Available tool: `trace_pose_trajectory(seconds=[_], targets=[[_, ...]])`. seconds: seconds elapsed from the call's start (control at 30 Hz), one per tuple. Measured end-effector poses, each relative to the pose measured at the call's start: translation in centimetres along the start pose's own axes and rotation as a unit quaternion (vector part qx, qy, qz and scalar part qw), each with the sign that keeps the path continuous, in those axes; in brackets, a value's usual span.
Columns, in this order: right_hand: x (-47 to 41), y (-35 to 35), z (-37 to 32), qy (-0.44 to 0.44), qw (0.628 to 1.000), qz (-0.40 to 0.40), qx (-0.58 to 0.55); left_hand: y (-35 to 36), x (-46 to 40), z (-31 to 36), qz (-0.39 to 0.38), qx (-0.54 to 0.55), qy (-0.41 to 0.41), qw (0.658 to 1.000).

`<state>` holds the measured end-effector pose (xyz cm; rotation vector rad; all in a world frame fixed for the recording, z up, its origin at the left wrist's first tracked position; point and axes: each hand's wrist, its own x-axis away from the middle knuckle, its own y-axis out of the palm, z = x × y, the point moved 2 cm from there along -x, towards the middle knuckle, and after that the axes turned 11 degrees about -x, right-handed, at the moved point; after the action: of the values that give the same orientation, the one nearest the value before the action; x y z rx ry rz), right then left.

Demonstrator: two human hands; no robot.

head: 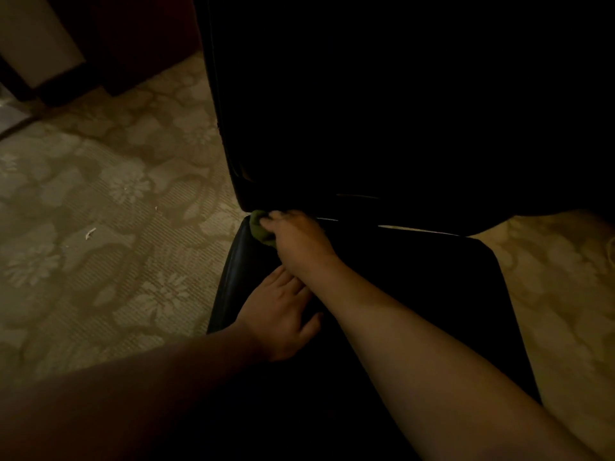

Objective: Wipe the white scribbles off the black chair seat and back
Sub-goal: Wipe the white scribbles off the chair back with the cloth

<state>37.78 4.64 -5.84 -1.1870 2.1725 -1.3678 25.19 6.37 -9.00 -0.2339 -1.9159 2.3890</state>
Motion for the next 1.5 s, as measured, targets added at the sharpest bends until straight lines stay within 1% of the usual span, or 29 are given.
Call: trace_pose_trajectory(seconds=[0.07, 0.13, 0.27, 0.43, 0.5, 0.6, 0.7, 0.9, 1.0, 1.07, 1.13, 1.2, 1.3, 1.4, 1.5], targets=[[0.1, -0.6, 1.0, 0.009, 1.0, 0.01, 0.0, -0.2, -0.2, 0.0, -0.005, -0.009, -0.004, 1.0], [0.8, -1.2, 2.8, 0.021, 0.999, 0.023, 0.028, -0.3, -0.3, 0.0, -0.018, -0.014, -0.014, 1.0], [2.7, -2.8, 7.5, 0.071, 0.996, 0.041, 0.046, -0.3, -0.3, 0.1, -0.03, -0.006, -0.02, 0.999], [6.1, -5.9, 12.6, 0.138, 0.99, 0.003, 0.033, -0.2, -0.3, 0.0, -0.033, -0.006, -0.022, 0.999], [7.9, -7.2, 15.3, 0.175, 0.984, 0.021, 0.04, 0.0, -0.3, 0.0, -0.03, -0.008, -0.021, 0.999], [10.7, -8.9, 18.6, 0.198, 0.978, 0.048, 0.034, 0.1, -0.3, 0.0, -0.025, -0.014, -0.02, 0.999], [12.9, -10.4, 20.3, 0.216, 0.974, 0.069, 0.007, -0.1, -0.4, 0.1, -0.021, -0.022, -0.017, 0.999], [15.0, -10.9, 22.4, 0.229, 0.968, 0.099, 0.01, 0.0, -0.5, 0.0, -0.035, -0.021, -0.018, 0.999], [16.0, -10.6, 23.4, 0.251, 0.958, 0.14, 0.004, 0.0, -0.4, 0.1, -0.033, -0.023, -0.019, 0.999], [17.0, -10.7, 23.4, 0.299, 0.939, 0.17, 0.004, -0.1, -0.4, 0.2, -0.033, -0.027, -0.016, 0.999], [17.9, -10.2, 22.8, 0.356, 0.912, 0.202, -0.016, -0.2, -0.5, 0.3, -0.034, -0.032, -0.017, 0.999], [18.6, -9.2, 21.0, 0.371, 0.904, 0.211, -0.029, -0.4, -0.4, 0.5, -0.041, -0.038, -0.019, 0.998], [19.6, -7.3, 17.4, 0.323, 0.926, 0.19, -0.051, -0.6, -0.3, 0.6, -0.047, -0.046, -0.02, 0.998], [21.5, -5.0, 12.4, 0.263, 0.951, 0.158, -0.025, -1.2, -0.1, 0.7, -0.061, -0.052, -0.016, 0.997], [24.0, -2.0, 7.6, 0.247, 0.961, 0.119, -0.041, -2.4, 0.0, 1.1, -0.093, -0.045, -0.023, 0.994]])
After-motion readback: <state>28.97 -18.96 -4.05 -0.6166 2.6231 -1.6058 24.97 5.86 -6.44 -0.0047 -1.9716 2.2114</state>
